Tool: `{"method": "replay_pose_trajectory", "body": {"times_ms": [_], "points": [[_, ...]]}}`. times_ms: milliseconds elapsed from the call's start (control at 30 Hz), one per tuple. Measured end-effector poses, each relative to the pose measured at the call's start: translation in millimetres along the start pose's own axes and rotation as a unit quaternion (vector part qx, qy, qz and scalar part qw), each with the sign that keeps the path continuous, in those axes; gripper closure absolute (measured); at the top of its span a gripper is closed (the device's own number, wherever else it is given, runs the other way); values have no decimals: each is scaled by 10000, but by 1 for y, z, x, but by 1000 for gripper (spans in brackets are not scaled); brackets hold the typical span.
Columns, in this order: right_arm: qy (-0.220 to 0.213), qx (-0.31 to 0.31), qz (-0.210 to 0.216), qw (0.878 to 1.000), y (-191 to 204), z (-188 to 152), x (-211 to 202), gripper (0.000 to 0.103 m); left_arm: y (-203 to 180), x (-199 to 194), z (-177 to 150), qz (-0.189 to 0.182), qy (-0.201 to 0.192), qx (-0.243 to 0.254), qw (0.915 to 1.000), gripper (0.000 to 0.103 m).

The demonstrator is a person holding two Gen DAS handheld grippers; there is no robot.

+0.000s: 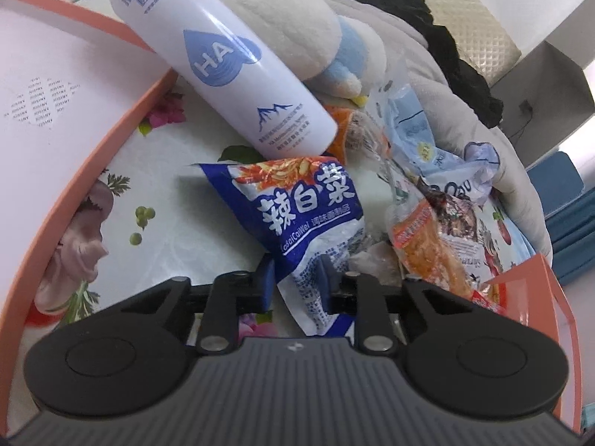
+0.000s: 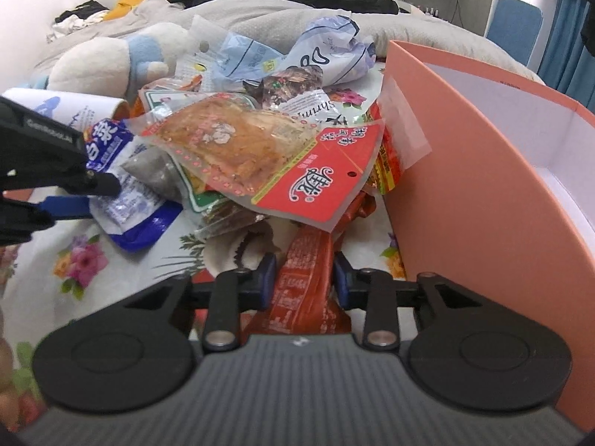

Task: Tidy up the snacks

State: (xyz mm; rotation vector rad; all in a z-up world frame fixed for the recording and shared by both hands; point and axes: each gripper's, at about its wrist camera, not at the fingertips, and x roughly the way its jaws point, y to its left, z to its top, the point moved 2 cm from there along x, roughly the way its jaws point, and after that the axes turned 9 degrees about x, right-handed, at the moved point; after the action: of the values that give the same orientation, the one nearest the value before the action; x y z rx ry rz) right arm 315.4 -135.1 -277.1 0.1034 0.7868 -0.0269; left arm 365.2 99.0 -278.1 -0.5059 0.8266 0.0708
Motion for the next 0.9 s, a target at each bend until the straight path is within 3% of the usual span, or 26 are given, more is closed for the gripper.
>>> {"method": "replay_pose_trajectory", "body": {"times_ms": [267, 900], "points": [[157, 262, 312, 9990, -8, -7, -24, 69, -8, -38, -13, 87, -69, 268, 9996, 84], [259, 511, 1150, 9917, -38, -39, -113, 71, -21, -154, -77, 225, -33, 901, 9957, 87]]}}
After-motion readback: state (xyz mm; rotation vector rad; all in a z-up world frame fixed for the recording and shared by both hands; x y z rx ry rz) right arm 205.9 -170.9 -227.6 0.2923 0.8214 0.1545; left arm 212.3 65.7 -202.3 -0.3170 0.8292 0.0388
